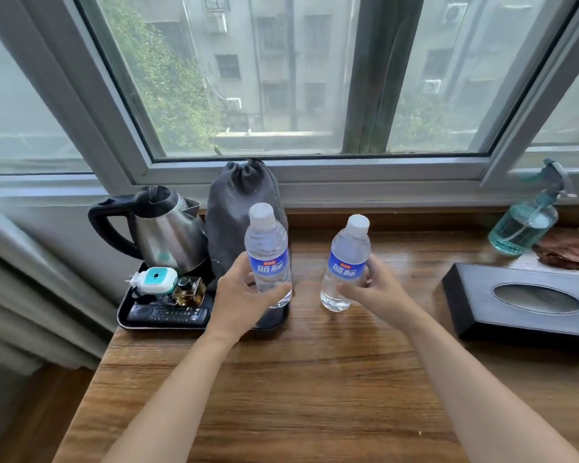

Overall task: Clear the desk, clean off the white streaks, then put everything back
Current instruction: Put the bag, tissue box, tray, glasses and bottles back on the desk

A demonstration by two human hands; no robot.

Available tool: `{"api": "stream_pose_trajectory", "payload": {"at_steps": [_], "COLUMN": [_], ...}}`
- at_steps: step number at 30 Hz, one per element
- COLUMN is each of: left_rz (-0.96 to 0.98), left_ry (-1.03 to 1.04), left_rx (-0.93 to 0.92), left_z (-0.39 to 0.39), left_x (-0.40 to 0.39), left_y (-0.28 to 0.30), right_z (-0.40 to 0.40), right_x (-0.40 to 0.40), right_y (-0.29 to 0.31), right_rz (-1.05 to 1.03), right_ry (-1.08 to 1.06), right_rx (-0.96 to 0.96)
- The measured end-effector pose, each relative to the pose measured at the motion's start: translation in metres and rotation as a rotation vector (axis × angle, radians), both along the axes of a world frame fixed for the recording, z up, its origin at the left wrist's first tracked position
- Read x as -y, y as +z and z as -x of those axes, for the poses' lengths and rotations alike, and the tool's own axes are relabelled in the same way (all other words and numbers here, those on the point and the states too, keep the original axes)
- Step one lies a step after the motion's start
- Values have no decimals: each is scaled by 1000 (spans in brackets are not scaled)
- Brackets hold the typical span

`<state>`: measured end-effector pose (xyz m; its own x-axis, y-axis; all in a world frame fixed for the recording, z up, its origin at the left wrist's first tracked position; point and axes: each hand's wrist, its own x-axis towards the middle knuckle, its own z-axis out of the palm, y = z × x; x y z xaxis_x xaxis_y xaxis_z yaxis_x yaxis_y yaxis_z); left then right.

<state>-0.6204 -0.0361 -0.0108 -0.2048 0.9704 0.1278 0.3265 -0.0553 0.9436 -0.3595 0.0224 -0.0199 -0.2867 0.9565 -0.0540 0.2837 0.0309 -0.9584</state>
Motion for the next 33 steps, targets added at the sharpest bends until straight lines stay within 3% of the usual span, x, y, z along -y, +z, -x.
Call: {"api": "stream_pose_trajectory", "payload": {"at_steps": [7, 15, 21, 26, 33], "left_rz": [74, 82, 91, 92, 70], "left_ry": [65, 53, -6, -55, -47], "left_rx": [49, 57, 65, 52, 43], "left_z": [63, 85, 95, 99, 94], "left_x": [22, 21, 18, 20, 27], "left_y": [-13, -34, -38, -39, -41], "right_z": [26, 58, 111, 146, 156], "right_x": [17, 41, 60, 55, 54], "right_y": [-25, -37, -21, -22, -32], "right_rz": [-168, -131, -217, -232, -216], "right_ry": [-176, -474, -311, -162, -149], "right_rx": [123, 140, 85, 159, 251]}}
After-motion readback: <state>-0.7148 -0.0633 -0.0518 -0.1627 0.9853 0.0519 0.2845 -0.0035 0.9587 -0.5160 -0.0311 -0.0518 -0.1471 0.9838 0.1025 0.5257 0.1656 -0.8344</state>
